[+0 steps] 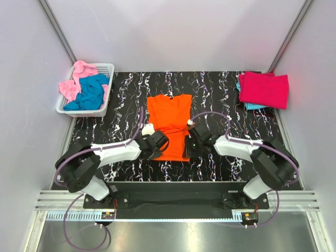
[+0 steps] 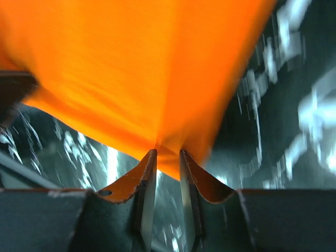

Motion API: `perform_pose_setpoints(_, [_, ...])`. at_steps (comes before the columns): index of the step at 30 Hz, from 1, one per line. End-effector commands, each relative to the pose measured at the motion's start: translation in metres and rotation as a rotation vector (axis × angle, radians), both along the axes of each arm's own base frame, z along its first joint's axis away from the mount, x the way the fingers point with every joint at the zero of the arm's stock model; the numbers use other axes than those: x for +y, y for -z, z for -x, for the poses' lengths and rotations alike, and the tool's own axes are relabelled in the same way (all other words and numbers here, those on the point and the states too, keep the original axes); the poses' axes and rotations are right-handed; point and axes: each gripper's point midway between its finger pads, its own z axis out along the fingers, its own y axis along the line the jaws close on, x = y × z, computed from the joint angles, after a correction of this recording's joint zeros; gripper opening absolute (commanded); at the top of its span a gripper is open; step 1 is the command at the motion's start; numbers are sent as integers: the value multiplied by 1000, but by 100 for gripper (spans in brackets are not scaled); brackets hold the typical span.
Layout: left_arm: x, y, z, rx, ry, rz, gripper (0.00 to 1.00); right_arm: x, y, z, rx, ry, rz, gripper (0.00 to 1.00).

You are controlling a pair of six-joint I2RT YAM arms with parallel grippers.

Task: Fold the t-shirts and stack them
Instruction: Fold the tshirt

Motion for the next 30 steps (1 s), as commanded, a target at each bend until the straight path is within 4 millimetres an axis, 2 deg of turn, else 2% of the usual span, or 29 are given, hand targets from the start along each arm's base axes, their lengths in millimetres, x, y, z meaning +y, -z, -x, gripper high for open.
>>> perform_pose_setpoints(1, [40, 11, 46, 117, -16, -146, 11, -36, 8, 38, 75, 64, 119, 31])
perform_pose_setpoints(3, [39, -9, 44, 82, -14, -131, 11, -33, -16, 37, 32, 66, 67, 31])
perform_pose_setpoints(4, [33, -25, 37, 49, -14, -106, 11, -31, -28, 34, 10, 71, 50, 31])
perform_pose_setpoints(6, [34, -50, 28, -11, -9, -102, 13, -32, -50, 30, -45, 72, 28, 32])
perform_pose_setpoints(7, [27, -67, 19, -51, -4, -77, 14, -29, -64, 22, -79, 75, 16, 33])
perform_pose_setpoints(10, [20, -97, 4, -126, 4, -60, 17, -23, -86, 13, -121, 51, 6, 34])
perform_pose_setpoints(13, [18, -106, -9, -159, -12, -79, 20, -14, -85, 4, -123, 25, 28, 34])
perform_pose_setpoints(15, [18, -103, -20, -136, -37, -47, 20, -11, -73, -1, -104, 18, 63, 34])
perform_pose_setpoints(16, [20, -91, -21, -99, -35, -38, 18, -9, -74, -9, -118, 27, 73, 34])
perform_pose_setpoints(17, [12, -83, -18, -42, 0, 25, 17, -6, -68, -11, -111, 5, 86, 35])
perform_pose_setpoints(18, [14, -81, -36, -57, -34, 90, 15, -4, -67, -13, -109, 0, 88, 34])
perform_pose_setpoints(19, [20, -67, -33, -24, -40, 102, 15, 2, -71, -17, -119, -11, 80, 34])
perform_pose_setpoints(25, [30, -57, -41, 3, -40, 122, 13, 14, -70, -34, -133, -17, 88, 35])
perform_pose_setpoints(26, [30, -55, -41, 12, -34, 121, 13, 16, -62, -36, -124, -22, 104, 34])
perform_pose_setpoints(28, [30, -46, -44, 34, -40, 124, 13, 23, -62, -45, -135, -34, 108, 35])
perform_pose_setpoints(30, [27, -43, -48, 45, -34, 149, 13, 28, -51, -50, -122, -42, 128, 34])
